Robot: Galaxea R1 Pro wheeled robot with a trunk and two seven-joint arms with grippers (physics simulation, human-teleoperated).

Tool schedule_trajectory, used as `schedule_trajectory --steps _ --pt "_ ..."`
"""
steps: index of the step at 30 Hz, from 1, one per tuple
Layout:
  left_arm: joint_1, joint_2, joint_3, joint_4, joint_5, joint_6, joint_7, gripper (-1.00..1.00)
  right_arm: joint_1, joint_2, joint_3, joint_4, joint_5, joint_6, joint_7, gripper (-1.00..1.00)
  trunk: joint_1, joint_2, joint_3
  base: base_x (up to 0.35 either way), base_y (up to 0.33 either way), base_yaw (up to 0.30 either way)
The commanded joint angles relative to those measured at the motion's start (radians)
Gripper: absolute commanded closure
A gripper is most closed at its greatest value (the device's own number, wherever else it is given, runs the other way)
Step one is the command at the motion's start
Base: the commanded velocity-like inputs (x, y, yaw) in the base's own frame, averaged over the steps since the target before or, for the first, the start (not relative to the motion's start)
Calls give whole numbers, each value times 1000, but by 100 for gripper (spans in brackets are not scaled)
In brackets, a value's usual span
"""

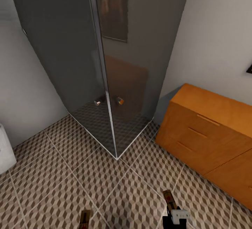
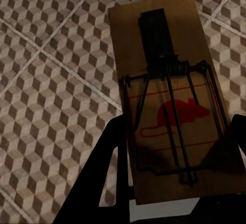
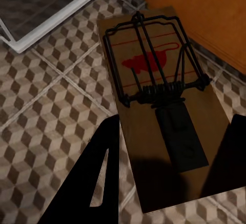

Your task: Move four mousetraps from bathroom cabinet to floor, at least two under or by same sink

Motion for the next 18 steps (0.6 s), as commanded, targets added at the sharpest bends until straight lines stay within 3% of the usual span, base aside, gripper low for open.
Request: schedule_trajectory --steps 1,18 --pt "-2 -1 -8 5 2 -5 7 100 -1 0 9 0 -8 -3 -3 100 1 -2 -1 0 0 268" --pt "-2 -2 -8 5 2 -5 7 100 -1 0 9 0 -8 -3 -3 100 1 -2 12 0 0 268"
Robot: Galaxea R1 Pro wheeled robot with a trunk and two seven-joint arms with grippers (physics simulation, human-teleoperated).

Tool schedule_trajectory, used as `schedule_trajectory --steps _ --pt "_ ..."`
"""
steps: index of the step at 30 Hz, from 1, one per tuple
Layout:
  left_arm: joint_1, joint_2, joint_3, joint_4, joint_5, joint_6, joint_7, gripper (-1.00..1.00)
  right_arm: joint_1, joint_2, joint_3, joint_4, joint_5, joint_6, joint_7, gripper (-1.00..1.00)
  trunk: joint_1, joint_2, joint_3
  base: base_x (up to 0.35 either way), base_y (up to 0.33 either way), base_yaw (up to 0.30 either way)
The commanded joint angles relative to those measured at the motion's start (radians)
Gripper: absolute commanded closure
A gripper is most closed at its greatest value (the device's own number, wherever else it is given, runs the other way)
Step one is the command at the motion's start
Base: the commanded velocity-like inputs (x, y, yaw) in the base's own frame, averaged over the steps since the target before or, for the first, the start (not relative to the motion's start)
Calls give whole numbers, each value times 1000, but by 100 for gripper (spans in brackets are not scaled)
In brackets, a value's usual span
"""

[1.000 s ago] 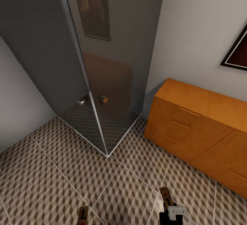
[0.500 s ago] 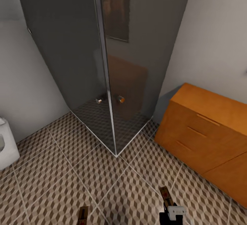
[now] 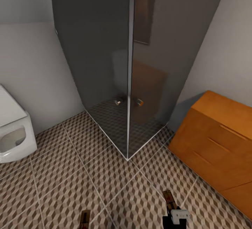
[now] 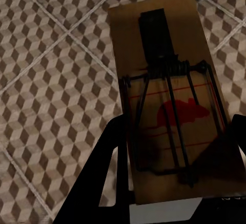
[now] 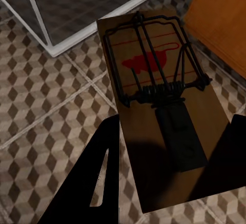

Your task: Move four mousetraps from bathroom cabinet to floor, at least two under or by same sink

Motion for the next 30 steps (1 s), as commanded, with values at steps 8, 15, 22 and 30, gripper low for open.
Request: schedule_trajectory --steps 8,15,22,30 --pt "-2 -1 -8 5 2 -5 6 100 -1 0 9 2 -8 -2 -3 100 1 -2 4 0 0 268" --pt "-2 -1 -8 5 2 -4 6 100 -1 0 9 2 -9 -2 -3 100 1 -2 10 0 0 268" --pt "-2 -1 -8 5 2 -4 5 100 -1 1 9 2 -9 -2 -3 100 1 -2 15 0 0 268" --pt "-2 -1 -8 5 2 -4 5 100 -1 1 9 2 -9 -2 -3 100 1 -2 21 0 0 268"
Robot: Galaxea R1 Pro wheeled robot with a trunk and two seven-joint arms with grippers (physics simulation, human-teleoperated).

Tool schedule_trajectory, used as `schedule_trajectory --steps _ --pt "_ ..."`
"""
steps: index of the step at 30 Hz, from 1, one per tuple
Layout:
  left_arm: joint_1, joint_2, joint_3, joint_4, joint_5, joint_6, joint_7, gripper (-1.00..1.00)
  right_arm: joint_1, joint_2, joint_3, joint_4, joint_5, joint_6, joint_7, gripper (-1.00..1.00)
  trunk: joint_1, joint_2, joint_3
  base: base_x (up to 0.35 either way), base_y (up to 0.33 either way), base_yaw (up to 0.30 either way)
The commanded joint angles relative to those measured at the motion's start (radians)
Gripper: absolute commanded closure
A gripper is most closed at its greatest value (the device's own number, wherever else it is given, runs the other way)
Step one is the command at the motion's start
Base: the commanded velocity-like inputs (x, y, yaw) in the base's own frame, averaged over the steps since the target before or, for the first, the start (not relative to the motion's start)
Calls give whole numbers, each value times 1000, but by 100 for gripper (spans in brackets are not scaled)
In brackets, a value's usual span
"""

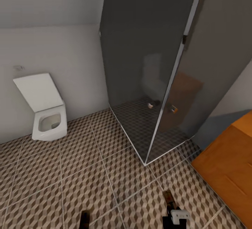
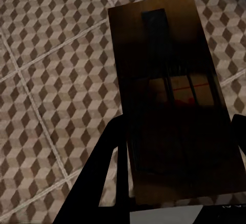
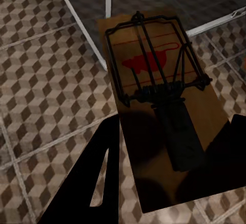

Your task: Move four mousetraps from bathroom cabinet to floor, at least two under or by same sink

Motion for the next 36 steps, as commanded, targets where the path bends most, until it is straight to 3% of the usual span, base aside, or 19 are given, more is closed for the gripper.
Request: schedule_trajectory --steps 1,36 --pt "-2 -1 -8 5 2 -5 7 100 -1 -1 9 0 -8 -3 -3 100 1 -2 -1 0 0 268" --pt "-2 -1 -8 5 2 -5 7 100 -1 -1 9 0 -8 -4 -3 100 1 -2 25 0 0 268"
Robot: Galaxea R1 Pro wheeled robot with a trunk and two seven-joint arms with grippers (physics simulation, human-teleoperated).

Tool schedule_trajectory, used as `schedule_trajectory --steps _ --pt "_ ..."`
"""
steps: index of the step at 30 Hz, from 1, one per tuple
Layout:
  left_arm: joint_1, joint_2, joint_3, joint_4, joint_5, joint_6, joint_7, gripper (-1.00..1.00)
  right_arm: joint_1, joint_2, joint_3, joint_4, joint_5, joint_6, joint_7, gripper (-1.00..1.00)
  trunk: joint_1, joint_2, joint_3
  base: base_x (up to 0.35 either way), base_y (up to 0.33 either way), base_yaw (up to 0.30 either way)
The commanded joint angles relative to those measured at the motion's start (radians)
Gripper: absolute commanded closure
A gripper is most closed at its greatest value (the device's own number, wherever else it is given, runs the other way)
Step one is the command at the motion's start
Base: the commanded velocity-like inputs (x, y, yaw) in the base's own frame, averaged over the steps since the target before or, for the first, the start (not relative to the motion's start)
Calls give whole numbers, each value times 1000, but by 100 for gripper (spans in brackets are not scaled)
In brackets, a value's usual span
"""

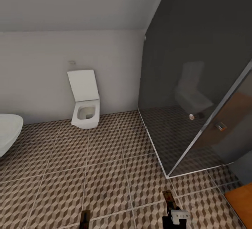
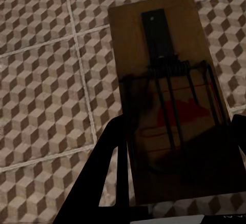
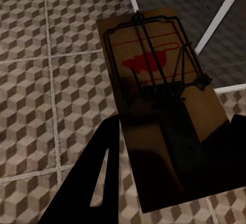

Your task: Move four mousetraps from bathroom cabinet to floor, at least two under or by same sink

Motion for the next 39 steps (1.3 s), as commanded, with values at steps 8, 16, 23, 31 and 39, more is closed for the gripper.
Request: schedule_trajectory --steps 8,16,23,31,39 --pt "-2 -1 -8 5 2 -5 7 100 -1 0 9 0 -8 -3 -3 100 1 -2 4 0 0 268" --pt "-2 -1 -8 5 2 -5 7 100 -1 1 9 0 -8 -3 -3 100 1 -2 10 0 0 268" --pt "-2 -1 -9 5 2 -5 7 100 -1 1 9 0 -8 -3 -3 100 1 -2 16 0 0 268" --pt "-2 -1 -9 5 2 -5 7 100 -1 -1 9 0 -8 -3 -3 100 1 -2 20 0 0 186" --pt "-2 -1 -9 5 2 -5 7 100 -1 -1 9 0 -8 -3 -3 100 1 -2 20 0 0 12"
